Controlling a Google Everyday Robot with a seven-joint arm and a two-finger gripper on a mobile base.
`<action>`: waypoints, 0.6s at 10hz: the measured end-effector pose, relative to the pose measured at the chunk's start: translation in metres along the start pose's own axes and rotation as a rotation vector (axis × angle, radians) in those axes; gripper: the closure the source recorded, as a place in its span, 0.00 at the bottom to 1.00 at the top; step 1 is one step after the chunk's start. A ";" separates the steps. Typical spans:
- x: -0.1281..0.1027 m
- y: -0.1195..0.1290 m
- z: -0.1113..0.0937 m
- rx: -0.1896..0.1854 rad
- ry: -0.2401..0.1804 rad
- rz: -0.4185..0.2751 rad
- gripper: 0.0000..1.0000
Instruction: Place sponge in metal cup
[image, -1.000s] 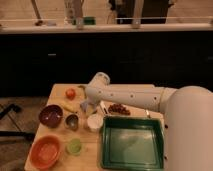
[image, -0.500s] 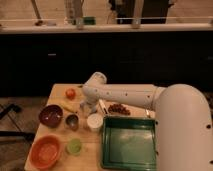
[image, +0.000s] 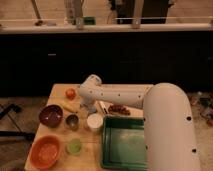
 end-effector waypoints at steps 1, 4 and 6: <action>0.000 -0.003 0.002 0.002 0.003 0.006 0.20; 0.011 -0.015 0.005 0.002 0.019 0.041 0.20; 0.019 -0.017 0.008 -0.008 0.031 0.060 0.20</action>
